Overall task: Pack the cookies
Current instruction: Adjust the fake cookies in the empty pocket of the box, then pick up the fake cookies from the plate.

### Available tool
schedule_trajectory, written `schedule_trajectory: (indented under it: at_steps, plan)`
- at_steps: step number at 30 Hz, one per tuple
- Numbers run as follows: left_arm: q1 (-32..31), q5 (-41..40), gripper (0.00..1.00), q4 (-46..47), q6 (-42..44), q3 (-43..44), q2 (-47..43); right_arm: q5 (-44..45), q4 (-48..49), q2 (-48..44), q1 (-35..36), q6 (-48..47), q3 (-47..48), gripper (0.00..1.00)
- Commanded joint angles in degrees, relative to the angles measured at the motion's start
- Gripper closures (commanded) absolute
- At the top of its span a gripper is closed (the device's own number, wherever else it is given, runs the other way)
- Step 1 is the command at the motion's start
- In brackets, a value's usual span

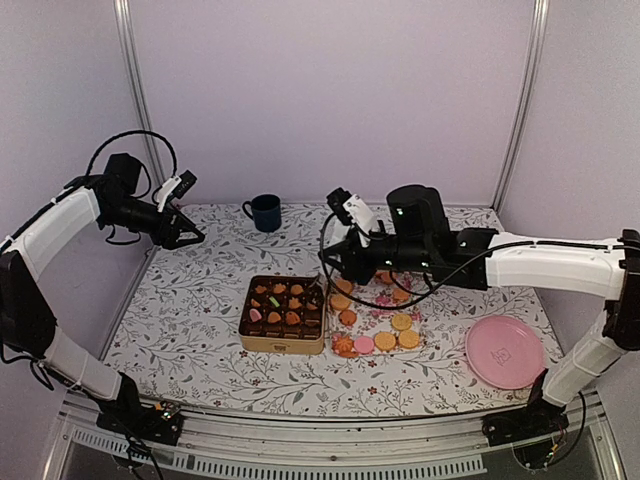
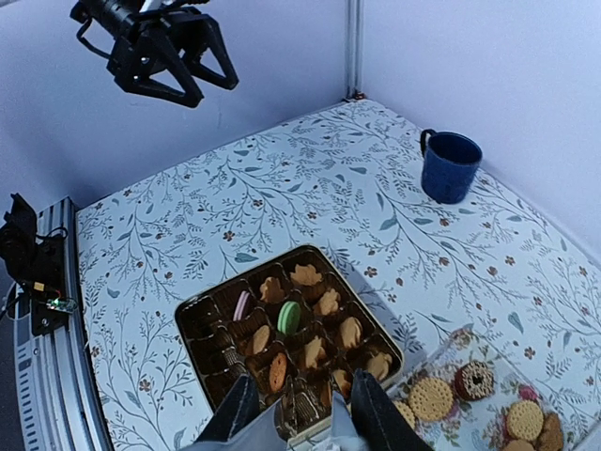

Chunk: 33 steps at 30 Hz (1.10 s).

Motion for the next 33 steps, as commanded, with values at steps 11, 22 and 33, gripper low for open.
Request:
schedule_trajectory:
  at_steps: [11,22,33]
  plan:
    - [-1.1,-1.6,0.35,3.6,2.5,-7.6,-0.8,21.6,-8.4,-25.1,-4.0,13.3,-24.4,0.59]
    - [-2.9,-3.3,0.35,4.1,3.1,-8.8,-0.7,21.5,-4.1,-24.7,-7.9,11.7,-25.5,0.57]
    - [-3.1,-4.6,0.35,4.2,3.7,-9.3,-0.9,16.8,-1.2,-19.9,-11.6,10.4,-24.9,0.57]
